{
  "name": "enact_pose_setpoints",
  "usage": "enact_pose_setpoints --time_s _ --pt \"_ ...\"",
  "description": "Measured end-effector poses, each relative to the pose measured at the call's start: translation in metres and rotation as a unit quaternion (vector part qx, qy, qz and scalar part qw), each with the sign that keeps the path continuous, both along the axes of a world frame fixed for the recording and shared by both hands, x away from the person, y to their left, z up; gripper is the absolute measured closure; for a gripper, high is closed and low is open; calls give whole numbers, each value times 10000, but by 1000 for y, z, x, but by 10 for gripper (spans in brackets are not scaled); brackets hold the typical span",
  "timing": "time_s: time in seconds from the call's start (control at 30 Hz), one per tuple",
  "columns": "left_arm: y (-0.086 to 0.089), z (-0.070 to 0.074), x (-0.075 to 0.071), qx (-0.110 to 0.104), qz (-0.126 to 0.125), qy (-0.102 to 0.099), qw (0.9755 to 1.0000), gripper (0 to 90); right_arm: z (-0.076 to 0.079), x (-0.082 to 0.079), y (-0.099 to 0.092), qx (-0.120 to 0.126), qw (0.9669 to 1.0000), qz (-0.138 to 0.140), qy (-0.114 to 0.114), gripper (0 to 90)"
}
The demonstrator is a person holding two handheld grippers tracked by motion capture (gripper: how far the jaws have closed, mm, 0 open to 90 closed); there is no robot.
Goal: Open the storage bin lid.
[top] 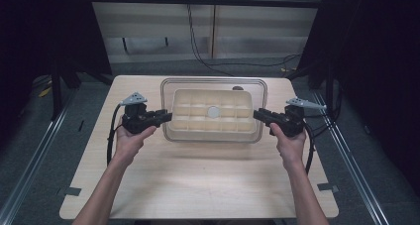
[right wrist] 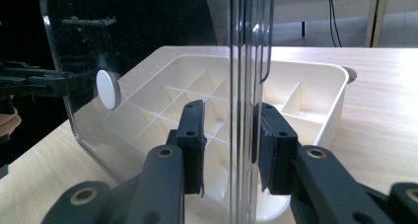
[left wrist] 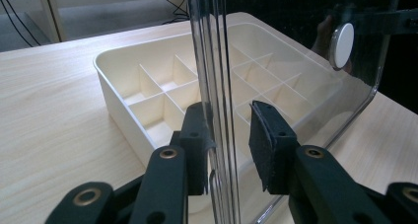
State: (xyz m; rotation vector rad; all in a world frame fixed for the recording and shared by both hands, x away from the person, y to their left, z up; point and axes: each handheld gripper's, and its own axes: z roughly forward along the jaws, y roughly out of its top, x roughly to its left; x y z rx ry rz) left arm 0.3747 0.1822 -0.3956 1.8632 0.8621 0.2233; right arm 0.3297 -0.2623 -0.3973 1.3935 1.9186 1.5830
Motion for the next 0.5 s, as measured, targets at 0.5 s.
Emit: enact_pose_setpoints --time_s 0.5 --pt "-1 13 -16 -12 -101 -134 9999 692 14 -20 -4 43 9999 55 -92 680"
